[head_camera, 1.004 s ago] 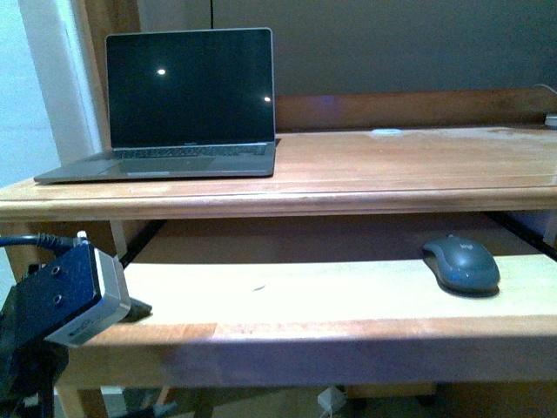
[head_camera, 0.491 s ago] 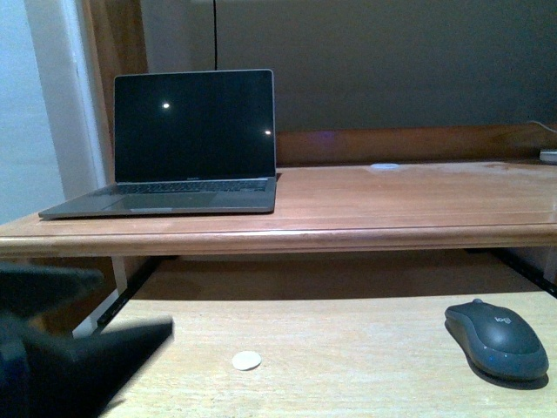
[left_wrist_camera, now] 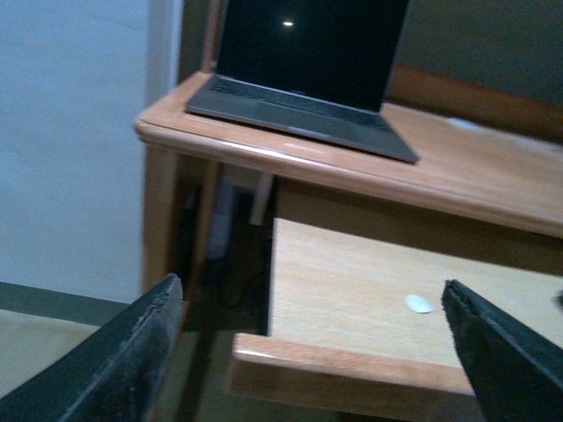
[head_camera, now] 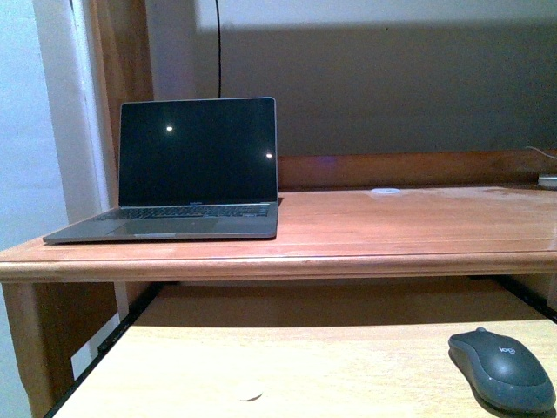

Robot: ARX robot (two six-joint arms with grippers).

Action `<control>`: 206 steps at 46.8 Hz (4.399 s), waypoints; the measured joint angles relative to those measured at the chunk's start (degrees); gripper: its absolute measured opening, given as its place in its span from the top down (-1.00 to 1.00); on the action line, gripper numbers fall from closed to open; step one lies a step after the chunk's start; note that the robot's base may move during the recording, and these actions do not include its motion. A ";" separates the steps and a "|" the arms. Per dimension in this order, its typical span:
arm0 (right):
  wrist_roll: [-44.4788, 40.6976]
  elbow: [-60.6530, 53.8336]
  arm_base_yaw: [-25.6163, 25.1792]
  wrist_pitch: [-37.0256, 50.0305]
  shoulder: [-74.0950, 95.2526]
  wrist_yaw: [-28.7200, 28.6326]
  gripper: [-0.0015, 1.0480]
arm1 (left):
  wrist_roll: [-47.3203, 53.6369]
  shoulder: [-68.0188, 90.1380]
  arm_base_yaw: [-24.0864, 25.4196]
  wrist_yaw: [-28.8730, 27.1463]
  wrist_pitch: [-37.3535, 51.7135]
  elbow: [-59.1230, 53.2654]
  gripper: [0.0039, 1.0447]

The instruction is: Place mouse

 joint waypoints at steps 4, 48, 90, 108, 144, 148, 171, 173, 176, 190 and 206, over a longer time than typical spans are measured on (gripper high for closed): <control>0.00 0.00 0.00 0.00 0.00 0.00 -0.86 | 4.92 -2.93 4.52 2.64 -0.04 -3.13 -0.34; 12.50 26.88 15.52 13.44 53.96 0.26 -0.86 | 8.94 -11.98 24.06 20.85 -0.94 -11.06 0.95; 1.60 41.79 33.79 13.09 83.43 26.60 -0.86 | 9.01 -12.00 24.06 20.85 -0.94 -11.06 -0.89; 5.11 48.33 31.52 5.92 90.27 30.05 -0.86 | 9.01 -12.00 24.06 20.87 -0.94 -11.06 -0.86; 11.28 50.95 28.68 -1.79 78.90 23.96 -0.06 | 9.01 -12.00 24.06 20.85 -0.94 -11.06 -0.86; 11.26 55.54 29.33 -3.34 78.82 24.24 -0.06 | 9.01 -12.00 24.06 20.85 -0.94 -11.06 -0.86; 10.84 107.19 34.99 -20.28 115.30 31.78 -0.06 | 9.01 -12.00 24.06 20.85 -0.94 -11.06 -0.86; 11.08 110.40 34.88 -21.66 117.96 32.72 -0.06 | 9.01 -12.00 24.06 20.87 -0.94 -11.06 -0.86; 11.45 115.43 34.60 -24.20 122.11 33.66 -0.06 | 9.01 -12.00 24.06 20.85 -0.94 -11.06 -0.86; 11.47 131.27 34.10 -28.98 133.59 35.26 -0.06 | 9.01 -12.00 24.06 20.87 -0.94 -11.06 -0.86; 12.22 130.94 33.64 -24.72 136.02 34.23 -0.64 | 9.01 -12.00 24.06 20.85 -0.94 -11.06 -0.86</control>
